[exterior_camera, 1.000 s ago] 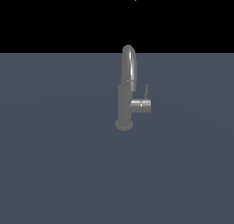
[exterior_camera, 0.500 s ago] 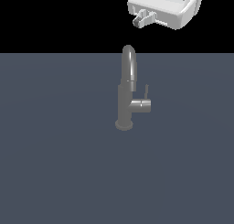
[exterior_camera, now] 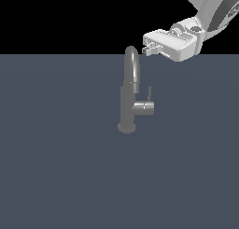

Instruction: Turn on the faucet by rotating a designated handle.

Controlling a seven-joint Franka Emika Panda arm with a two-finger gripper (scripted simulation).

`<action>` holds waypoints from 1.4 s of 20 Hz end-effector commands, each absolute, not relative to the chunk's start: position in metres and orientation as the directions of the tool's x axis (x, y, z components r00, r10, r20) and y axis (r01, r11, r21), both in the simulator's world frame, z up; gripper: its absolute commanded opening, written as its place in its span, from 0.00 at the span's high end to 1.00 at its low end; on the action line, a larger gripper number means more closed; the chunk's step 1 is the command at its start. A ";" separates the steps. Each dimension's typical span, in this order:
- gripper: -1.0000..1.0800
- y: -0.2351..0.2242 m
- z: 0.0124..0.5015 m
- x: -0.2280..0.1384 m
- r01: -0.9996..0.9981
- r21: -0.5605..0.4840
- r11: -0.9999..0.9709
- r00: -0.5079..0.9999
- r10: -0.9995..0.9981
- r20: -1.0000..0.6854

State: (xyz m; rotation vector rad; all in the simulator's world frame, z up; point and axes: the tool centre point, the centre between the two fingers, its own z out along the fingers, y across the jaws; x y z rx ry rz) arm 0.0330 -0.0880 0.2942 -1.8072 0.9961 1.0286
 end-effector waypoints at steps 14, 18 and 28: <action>1.00 -0.109 0.179 0.050 -0.998 -0.036 -0.042 0.037 -0.039 -0.999; 1.00 -0.108 0.164 0.049 -1.000 -0.003 -0.007 0.003 -0.010 -1.000; 1.00 -0.108 0.161 0.043 -1.000 0.007 0.002 -0.007 -0.001 -1.000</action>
